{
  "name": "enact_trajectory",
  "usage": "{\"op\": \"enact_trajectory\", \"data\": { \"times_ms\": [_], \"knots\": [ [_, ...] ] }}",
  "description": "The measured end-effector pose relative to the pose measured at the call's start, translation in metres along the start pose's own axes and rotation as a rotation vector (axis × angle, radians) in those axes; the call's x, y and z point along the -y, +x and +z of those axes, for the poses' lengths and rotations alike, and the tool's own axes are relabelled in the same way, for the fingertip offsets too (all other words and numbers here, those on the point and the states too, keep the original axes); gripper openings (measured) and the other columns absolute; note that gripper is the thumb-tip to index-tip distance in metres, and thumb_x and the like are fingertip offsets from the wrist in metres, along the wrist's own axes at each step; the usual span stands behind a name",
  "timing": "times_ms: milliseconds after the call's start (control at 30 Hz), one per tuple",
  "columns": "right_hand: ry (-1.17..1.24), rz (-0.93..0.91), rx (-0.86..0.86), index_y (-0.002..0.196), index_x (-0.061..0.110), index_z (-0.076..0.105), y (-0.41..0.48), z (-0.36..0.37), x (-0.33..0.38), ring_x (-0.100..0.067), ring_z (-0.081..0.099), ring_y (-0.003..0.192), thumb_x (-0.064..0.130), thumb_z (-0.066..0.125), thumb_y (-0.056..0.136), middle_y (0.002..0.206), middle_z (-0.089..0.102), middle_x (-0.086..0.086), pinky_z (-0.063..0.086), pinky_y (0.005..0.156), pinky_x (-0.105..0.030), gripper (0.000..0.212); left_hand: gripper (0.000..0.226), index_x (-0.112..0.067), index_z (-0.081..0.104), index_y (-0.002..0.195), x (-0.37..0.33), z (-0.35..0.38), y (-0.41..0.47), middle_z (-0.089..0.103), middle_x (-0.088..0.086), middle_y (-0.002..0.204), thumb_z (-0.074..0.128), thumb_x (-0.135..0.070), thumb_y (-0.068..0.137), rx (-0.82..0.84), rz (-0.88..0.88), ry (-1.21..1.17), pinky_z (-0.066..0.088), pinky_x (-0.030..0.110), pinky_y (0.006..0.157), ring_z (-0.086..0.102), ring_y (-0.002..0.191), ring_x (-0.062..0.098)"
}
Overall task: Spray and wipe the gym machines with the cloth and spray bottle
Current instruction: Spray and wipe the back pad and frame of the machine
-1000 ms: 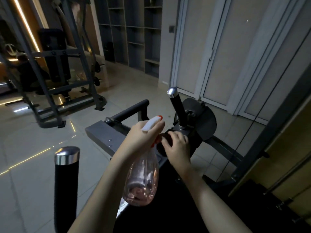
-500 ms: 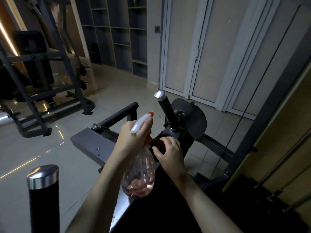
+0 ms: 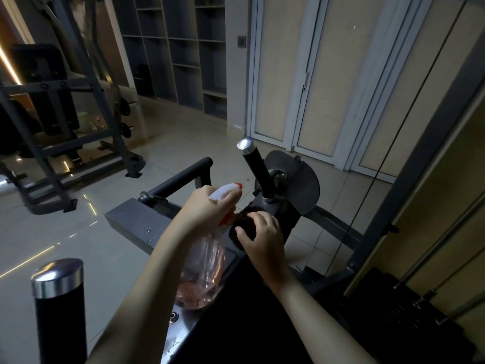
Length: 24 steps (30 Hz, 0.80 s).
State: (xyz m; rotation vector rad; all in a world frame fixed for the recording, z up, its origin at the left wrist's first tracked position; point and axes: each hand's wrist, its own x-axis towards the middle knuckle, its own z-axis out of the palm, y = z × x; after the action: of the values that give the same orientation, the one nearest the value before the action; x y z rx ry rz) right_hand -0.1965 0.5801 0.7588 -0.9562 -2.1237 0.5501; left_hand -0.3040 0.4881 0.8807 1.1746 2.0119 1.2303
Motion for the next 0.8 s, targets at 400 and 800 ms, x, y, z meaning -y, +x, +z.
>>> {"op": "enact_trajectory", "data": {
  "times_ms": [400,800],
  "knots": [
    [0.025,0.004,0.001,0.119,0.010,0.059,-0.004,-0.001,0.001,-0.023,0.047,0.118,0.032,0.064,0.086,0.124,0.055,-0.008,0.034,0.091,-0.022,0.040,0.079,0.006,0.062,0.090,0.002,0.001,-0.004,0.067,0.024,0.077,0.052,-0.068,0.065,-0.009,-0.031,0.003,0.055,0.054,0.074,0.066,0.068,0.037],
    [0.088,0.064,0.010,0.112,0.009,0.064,0.001,0.000,0.001,-0.020,0.049,0.110,0.026,0.065,0.083,0.115,0.059,-0.007,0.042,0.091,-0.029,0.034,0.060,0.013,0.051,0.088,-0.012,-0.005,-0.012,0.059,0.031,0.082,0.054,-0.046,0.082,-0.158,0.263,-0.220,0.047,0.031,0.065,0.058,0.066,0.019]
  ]
}}
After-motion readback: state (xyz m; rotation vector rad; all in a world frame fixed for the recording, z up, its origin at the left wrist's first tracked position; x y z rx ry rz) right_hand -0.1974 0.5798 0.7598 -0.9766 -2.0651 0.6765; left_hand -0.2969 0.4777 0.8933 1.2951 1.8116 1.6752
